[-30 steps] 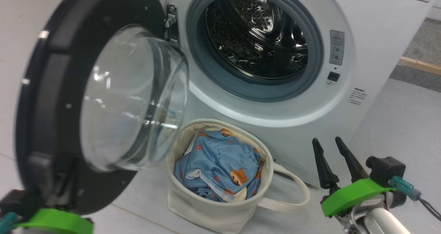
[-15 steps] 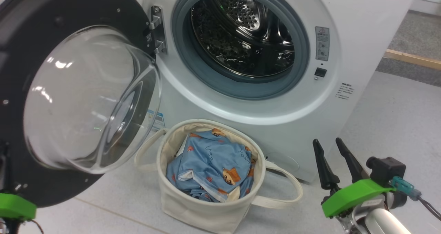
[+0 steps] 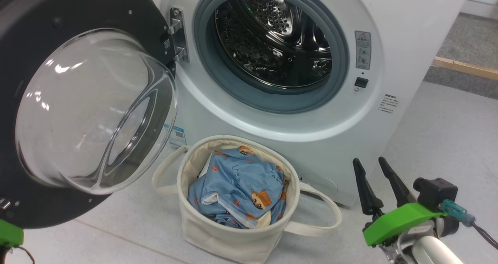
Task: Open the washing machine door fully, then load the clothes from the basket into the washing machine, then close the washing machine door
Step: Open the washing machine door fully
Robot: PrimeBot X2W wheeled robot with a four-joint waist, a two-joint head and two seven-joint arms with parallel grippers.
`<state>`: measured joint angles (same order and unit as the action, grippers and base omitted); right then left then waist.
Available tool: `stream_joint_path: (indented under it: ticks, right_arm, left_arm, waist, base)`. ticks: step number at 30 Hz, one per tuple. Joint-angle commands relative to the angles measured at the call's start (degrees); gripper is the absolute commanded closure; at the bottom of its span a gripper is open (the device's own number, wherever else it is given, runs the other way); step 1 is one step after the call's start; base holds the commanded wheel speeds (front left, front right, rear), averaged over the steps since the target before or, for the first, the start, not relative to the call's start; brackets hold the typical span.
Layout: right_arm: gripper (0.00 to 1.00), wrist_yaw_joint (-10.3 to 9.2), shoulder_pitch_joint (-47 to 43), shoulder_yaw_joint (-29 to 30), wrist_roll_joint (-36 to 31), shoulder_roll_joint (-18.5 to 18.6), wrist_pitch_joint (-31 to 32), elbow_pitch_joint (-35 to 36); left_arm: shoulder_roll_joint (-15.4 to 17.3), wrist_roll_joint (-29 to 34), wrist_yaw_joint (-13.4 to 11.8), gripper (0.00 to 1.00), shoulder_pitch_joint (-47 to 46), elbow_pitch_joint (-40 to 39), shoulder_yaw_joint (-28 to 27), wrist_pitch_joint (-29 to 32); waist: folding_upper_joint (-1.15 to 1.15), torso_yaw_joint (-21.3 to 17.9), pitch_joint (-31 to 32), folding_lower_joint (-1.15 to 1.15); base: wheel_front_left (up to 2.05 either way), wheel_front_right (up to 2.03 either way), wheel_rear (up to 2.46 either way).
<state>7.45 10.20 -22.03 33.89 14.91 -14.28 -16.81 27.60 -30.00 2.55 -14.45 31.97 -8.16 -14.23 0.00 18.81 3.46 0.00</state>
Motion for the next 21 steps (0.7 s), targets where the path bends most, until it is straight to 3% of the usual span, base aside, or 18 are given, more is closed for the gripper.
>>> stream_joint_path:
  ticks: [1,4,5,6,21]
  right_arm:
    - [0.00,0.03,1.80,-0.70,0.47,0.75,-0.72,1.60]
    - [0.00,0.03,1.77,-0.61,0.47,0.57,-0.72,1.70]
    - [0.00,0.03,1.74,-0.57,0.45,0.54,-0.72,1.73]
    - [0.00,0.03,1.72,-0.49,0.43,0.49,-0.72,1.75]
    - [0.00,0.03,1.87,0.48,-0.46,-0.22,-0.72,3.35]
  left_arm:
    - [3.24,0.32,0.24,1.00,-3.95,-1.35,-2.33,-0.58]
    - [2.61,0.64,0.43,1.00,-4.04,-2.39,-2.22,-0.66]
    - [2.32,0.77,0.48,0.58,-3.98,-2.86,-2.12,-0.68]
    - [1.98,0.81,0.58,0.00,-3.92,-3.41,-2.03,-0.70]
    - [-2.91,2.30,0.40,0.00,-0.71,-18.49,3.43,1.68]
  waist:
    - [0.00,0.27,0.02,0.00]
    - [0.00,0.67,-0.02,0.00]
    - [0.00,0.78,-0.03,0.00]
    - [0.00,0.88,-0.03,0.00]
    - [0.00,0.37,-0.16,0.00]
  base:
    - [0.00,0.00,0.00]
    - [0.00,0.00,0.00]
    - [0.00,0.00,0.00]
    - [0.00,0.00,0.00]
    - [0.00,0.00,0.00]
